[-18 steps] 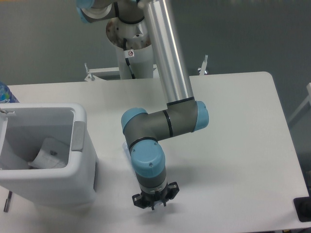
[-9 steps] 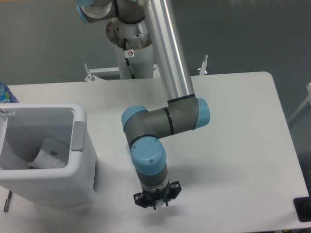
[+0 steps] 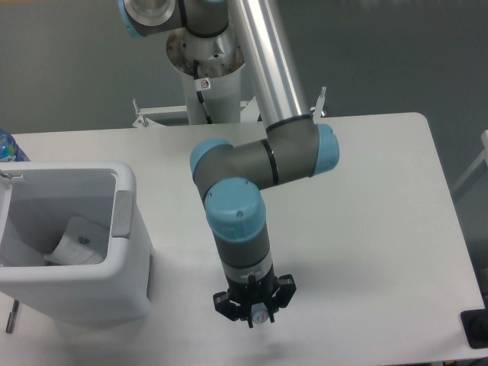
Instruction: Place the trash in the trash can
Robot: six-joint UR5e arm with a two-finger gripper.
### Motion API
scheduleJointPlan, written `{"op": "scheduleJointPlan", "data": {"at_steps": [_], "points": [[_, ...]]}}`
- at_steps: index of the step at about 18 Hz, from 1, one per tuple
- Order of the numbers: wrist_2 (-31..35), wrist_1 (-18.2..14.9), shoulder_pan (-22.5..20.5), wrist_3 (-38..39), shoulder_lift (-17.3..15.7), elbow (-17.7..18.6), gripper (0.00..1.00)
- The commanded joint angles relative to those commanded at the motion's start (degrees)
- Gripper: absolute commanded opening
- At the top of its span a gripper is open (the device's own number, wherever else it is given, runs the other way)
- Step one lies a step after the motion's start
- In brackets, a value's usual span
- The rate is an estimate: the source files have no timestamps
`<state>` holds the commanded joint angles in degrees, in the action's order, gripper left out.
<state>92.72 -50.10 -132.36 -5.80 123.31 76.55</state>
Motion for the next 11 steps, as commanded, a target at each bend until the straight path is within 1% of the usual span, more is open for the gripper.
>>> {"op": "scheduleJointPlan", "data": {"at_steps": [1,3,7,8,10,11], "points": [[0.0,0.0,0.0,0.0,0.09,0.17,0.17],[0.0,0.0,0.18,0.0,0.09,0.44,0.14],[0.0,0.0,0.18,0.0,-0.17,0.09,0.14],[0.0,0.09,0.09,0.0,-0.52,-0.26,0.14],[-0.44,0.09,-0.17,0.09,-2.71,-1.92,0.14],[-2.79,0.26,-0.87,0.26,-3.07,-3.06,0.14]]}}
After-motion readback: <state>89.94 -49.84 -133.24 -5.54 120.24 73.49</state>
